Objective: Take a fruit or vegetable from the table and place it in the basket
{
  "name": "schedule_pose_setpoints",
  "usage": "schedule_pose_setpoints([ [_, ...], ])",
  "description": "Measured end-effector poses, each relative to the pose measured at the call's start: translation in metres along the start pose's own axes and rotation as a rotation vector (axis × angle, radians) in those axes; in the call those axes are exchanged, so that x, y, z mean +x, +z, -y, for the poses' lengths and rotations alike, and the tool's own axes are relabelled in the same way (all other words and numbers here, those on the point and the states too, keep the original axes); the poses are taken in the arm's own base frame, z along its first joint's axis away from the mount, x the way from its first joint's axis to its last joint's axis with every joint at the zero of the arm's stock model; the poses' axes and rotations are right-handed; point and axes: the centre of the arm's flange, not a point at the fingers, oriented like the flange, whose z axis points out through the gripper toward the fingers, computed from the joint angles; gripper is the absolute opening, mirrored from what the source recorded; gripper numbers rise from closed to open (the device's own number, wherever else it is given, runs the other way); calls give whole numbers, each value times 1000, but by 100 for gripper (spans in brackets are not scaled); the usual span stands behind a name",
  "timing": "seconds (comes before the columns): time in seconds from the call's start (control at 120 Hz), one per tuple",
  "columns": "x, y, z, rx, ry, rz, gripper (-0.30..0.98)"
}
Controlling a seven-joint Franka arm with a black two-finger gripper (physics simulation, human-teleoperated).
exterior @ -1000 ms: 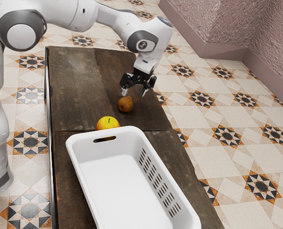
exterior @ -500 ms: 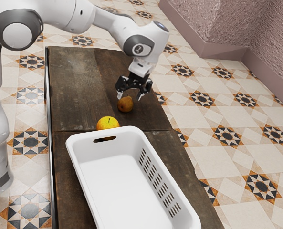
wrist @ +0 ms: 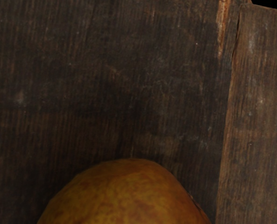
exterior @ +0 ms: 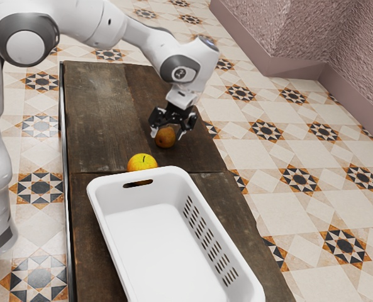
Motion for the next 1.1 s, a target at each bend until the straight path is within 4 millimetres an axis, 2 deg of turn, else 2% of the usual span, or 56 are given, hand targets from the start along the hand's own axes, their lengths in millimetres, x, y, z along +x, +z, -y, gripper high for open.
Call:
schedule_pose_setpoints([
  [0.233, -3, 6, 4, 1, -2, -6, 67],
  [0.425, -14, 9, 5, 4, -30, -18, 46],
  [0.6, -13, 7, 6, 18, -34, -19, 29],
  [0.675, -11, -1, 7, 35, -33, -17, 26],
  [0.733, -10, -11, 9, 54, -31, -14, 32],
  [0.842, -3, -30, 12, 88, -22, -9, 34],
  [1.0, 16, -66, 10, 135, 1, -1, 33],
  [1.1, 32, -77, 6, 145, 17, 2, 36],
])
